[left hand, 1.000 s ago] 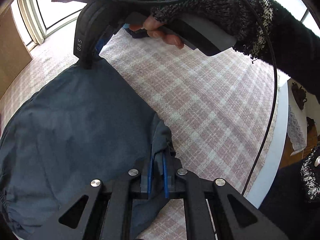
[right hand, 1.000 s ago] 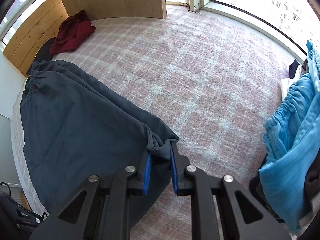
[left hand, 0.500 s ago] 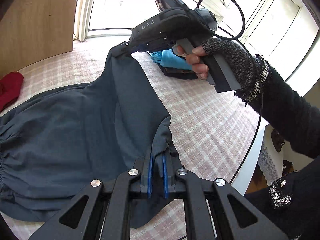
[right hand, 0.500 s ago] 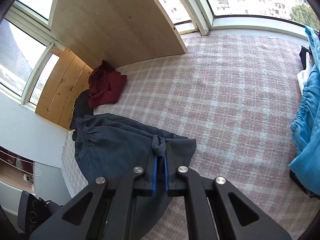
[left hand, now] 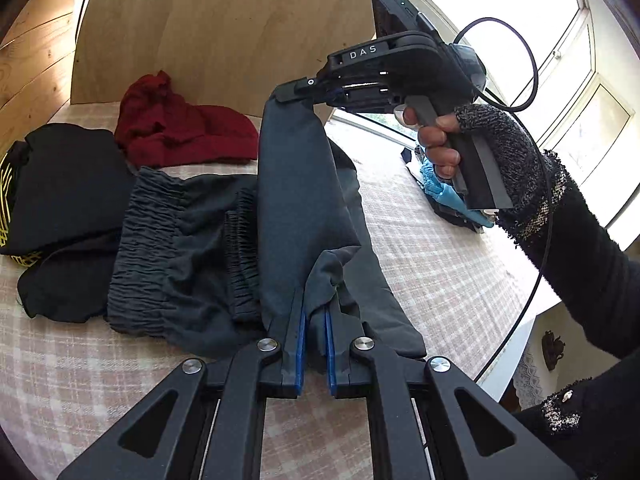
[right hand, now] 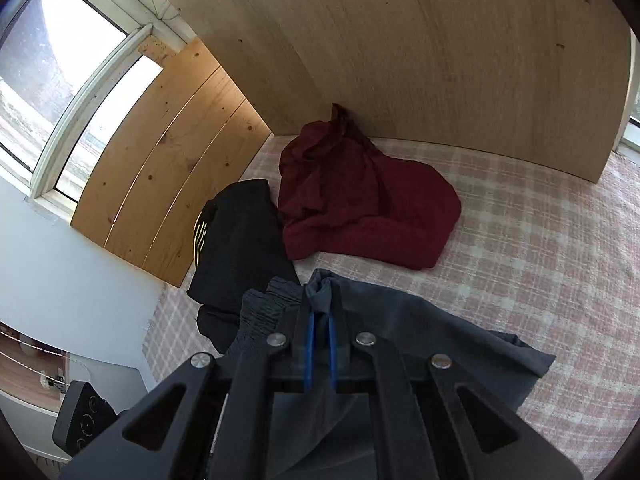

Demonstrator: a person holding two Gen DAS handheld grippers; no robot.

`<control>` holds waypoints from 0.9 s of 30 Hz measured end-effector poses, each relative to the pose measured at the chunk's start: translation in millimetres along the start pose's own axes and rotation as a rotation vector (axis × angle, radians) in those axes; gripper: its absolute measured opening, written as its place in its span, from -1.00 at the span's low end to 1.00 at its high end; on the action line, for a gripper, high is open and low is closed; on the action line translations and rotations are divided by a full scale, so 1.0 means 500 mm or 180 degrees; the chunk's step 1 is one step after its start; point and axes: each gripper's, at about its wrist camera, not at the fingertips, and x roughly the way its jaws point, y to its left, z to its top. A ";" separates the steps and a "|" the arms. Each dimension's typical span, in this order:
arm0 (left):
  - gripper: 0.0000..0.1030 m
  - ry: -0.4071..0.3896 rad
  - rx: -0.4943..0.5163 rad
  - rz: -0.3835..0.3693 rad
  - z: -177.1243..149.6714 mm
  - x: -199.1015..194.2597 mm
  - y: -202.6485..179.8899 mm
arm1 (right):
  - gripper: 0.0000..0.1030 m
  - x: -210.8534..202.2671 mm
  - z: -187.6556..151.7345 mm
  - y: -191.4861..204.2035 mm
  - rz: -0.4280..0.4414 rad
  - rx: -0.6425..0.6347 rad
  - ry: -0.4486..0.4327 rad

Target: Fold clothes

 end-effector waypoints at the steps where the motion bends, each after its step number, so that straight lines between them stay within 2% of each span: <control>1: -0.86 -0.0014 -0.0062 -0.0010 -0.005 -0.007 0.027 | -0.90 0.028 0.006 0.019 -0.0049 -0.0053 0.0064; 3: -0.86 -0.0030 -0.0157 -0.0001 -0.017 -0.014 0.074 | -0.89 0.083 0.017 0.058 -0.0147 -0.0158 0.0192; 6: -0.82 0.0081 -0.0337 -0.0018 -0.037 0.002 0.137 | -0.81 0.161 0.031 0.106 -0.0336 -0.0274 0.0413; 9: -0.75 0.0148 -0.0558 -0.0014 -0.052 0.014 0.181 | -0.76 0.163 0.045 0.117 -0.0445 -0.0165 0.0585; 12: -0.75 0.0053 -0.0510 0.0165 -0.060 -0.033 0.191 | -0.63 0.144 0.030 0.109 -0.0391 -0.0199 0.0545; 14: -0.75 0.0047 -0.0386 0.0297 -0.051 -0.060 0.178 | -0.36 0.131 0.019 0.103 -0.0346 -0.0230 0.0507; 16: -0.75 0.0072 -0.0148 0.0418 -0.031 -0.069 0.146 | -0.23 0.118 0.007 0.097 -0.0302 -0.0260 0.0468; 18: -0.75 0.0075 0.0097 0.0406 -0.009 -0.059 0.098 | -0.23 0.104 -0.004 0.091 -0.0258 -0.0291 0.0430; 19: -0.75 0.0085 0.0183 0.0306 0.000 -0.045 0.078 | -0.24 0.098 -0.010 0.088 -0.0235 -0.0307 0.0411; 21: -0.75 0.0129 0.0318 0.0086 0.013 -0.003 0.048 | -0.58 0.084 -0.021 0.082 -0.0191 -0.0337 0.0373; 22: -0.75 0.0187 0.0364 0.0105 0.013 0.020 0.045 | -0.68 0.078 -0.026 0.079 -0.0169 -0.0353 0.0353; 23: -0.74 0.0255 0.0405 0.0160 0.010 0.041 0.046 | -0.68 0.071 -0.032 0.076 -0.0147 -0.0368 0.0334; 25: -0.75 0.0375 0.0412 0.0298 0.002 0.078 0.059 | -0.68 0.120 -0.054 0.094 -0.0201 -0.0533 0.0449; 27: -0.75 0.0493 0.0241 0.0450 -0.018 0.093 0.107 | -0.68 0.174 -0.079 0.119 -0.0231 -0.0683 0.0517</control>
